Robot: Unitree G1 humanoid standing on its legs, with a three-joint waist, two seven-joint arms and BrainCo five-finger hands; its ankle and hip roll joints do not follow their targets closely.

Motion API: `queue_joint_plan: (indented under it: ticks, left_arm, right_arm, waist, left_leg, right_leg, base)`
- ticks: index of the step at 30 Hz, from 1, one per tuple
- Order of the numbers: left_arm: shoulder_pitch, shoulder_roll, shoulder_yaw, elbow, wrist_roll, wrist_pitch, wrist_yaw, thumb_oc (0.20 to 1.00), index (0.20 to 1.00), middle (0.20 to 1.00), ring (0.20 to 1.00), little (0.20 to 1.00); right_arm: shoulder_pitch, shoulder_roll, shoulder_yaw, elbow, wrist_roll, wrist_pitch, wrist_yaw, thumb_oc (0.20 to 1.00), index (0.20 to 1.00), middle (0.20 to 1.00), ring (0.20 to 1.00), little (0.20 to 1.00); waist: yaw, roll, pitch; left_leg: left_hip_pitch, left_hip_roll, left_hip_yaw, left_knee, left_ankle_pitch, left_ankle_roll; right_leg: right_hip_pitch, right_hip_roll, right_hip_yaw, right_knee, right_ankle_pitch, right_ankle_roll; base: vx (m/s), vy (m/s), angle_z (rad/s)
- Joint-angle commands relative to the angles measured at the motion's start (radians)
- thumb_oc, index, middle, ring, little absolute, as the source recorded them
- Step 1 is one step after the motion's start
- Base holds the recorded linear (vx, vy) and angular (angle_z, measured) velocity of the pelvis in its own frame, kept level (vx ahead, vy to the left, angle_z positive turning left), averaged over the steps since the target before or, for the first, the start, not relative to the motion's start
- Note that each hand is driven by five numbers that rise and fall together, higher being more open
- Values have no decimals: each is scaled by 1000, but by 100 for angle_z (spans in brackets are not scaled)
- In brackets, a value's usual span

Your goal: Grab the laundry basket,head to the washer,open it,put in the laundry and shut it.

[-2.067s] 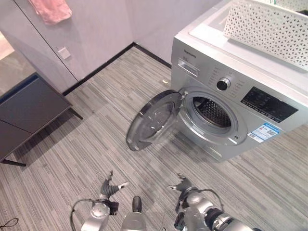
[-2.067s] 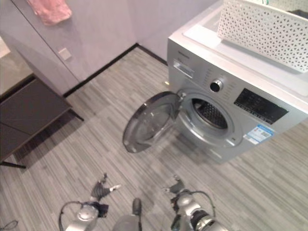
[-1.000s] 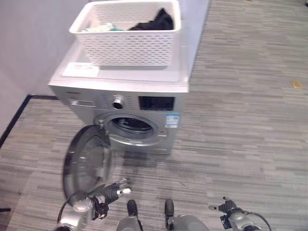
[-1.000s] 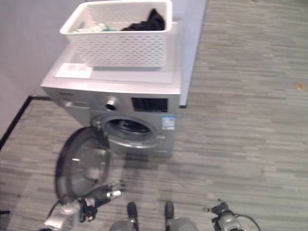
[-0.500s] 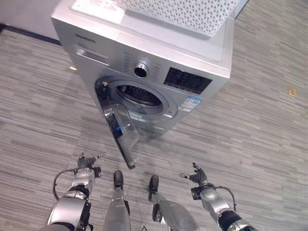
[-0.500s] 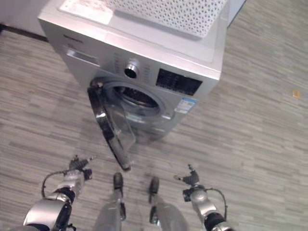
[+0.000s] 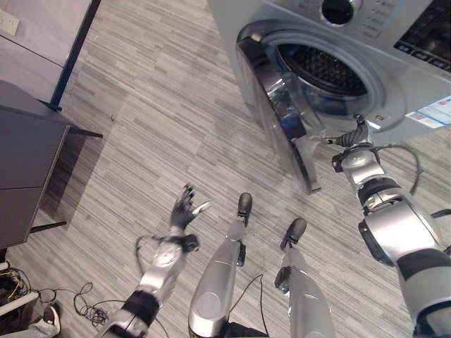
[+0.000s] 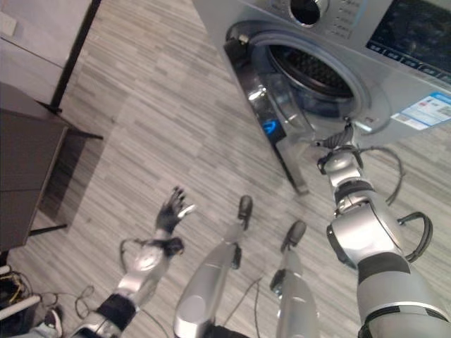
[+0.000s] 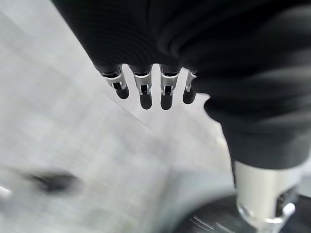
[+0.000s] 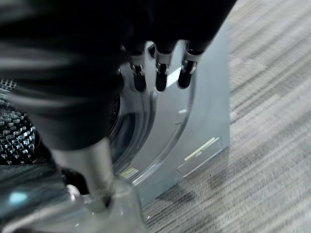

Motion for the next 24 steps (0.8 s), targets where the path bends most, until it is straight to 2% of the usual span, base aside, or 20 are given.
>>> queue_joint_plan:
  ticks: [1, 4, 5, 10, 11, 12, 14, 20, 24]
  left_arm:
    - [-100, -10, -78, -18, -8, -16, -47, 1000, 1000, 1000, 1000, 1000]
    - [-129, -41, -123, 0, -3, -11, -32, 1000, 1000, 1000, 1000, 1000]
    - [-129, -41, -123, 0, -3, -11, -32, 1000, 1000, 1000, 1000, 1000]
    - [-158, -58, -158, -16, -15, -24, 14, 1000, 1000, 1000, 1000, 1000]
    - [-166, -62, -160, 32, 24, -10, 49, 1000, 1000, 1000, 1000, 1000]
    - [-150, -65, -163, 98, 73, 17, 74, 1000, 1000, 1000, 1000, 1000]
    - [-129, -67, -167, 174, 138, 37, 91, 1000, 1000, 1000, 1000, 1000]
    - [-132, -82, -193, 233, 232, 51, 136, 1000, 1000, 1000, 1000, 1000]
    - [-169, -59, -242, 169, 419, 65, 199, 1000, 1000, 1000, 1000, 1000]
  right_arm:
    - [-33, 91, -15, -108, 62, -86, 9, 1000, 1000, 1000, 1000, 1000]
    - [7, 193, -48, -164, 153, -113, -6, 1000, 1000, 1000, 1000, 1000]
    - [8, 193, -48, -165, 153, -113, -6, 1000, 1000, 1000, 1000, 1000]
    - [9, 386, -135, -181, 338, -176, -19, 1000, 1000, 1000, 1000, 1000]
    - [2, 448, -156, -174, 377, -188, -22, 1000, 1000, 1000, 1000, 1000]
    - [16, 515, -150, -180, 412, -194, -12, 1000, 1000, 1000, 1000, 1000]
    - [58, 581, -114, -229, 437, -216, -14, 1000, 1000, 1000, 1000, 1000]
    - [81, 608, -106, -250, 449, -223, -25, 1000, 1000, 1000, 1000, 1000]
    - [89, 576, -113, -256, 427, -229, -48, 1000, 1000, 1000, 1000, 1000]
  waist:
    - [-9, -105, -22]
    - [-12, -117, -16]
    - [-13, -117, -17]
    - [13, -111, -9]
    - [22, -106, -9]
    - [34, -107, -14]
    - [39, -113, -19]
    - [46, -124, -26]
    - [51, -136, -30]
  left_leg:
    - [-92, -15, 17, 121, -117, -7]
    - [-96, -21, 5, 109, -119, 1]
    - [-96, -21, 5, 109, -119, 1]
    - [-75, -26, -18, 73, -114, 1]
    - [-80, -29, -17, 72, -93, 10]
    - [-48, -28, -25, 69, -120, 3]
    - [-25, -28, -24, 77, -129, 5]
    - [-6, -24, -27, 108, -151, 2]
    - [2, -19, -37, 147, -177, 1]
  right_leg:
    - [25, -91, 85, -12, -121, 90]
    - [17, -88, 84, -12, -125, 88]
    - [17, -88, 84, -12, -125, 88]
    - [26, -89, 64, -12, -135, 92]
    - [23, -89, 54, -12, -120, 89]
    - [50, -86, 59, -12, -141, 93]
    - [75, -84, 58, -12, -143, 90]
    - [113, -85, 40, -12, -153, 86]
    - [145, -84, 27, -12, -162, 84]
  base:
    - [57, 21, 15]
    - [67, -3, 5]
    - [48, -30, 2]
    - [40, -24, 3]
    - [68, -4, 4]
    - [65, 17, 2]
    - [69, 1, 3]
    - [5, -21, 15]
    - [-10, -40, 10]
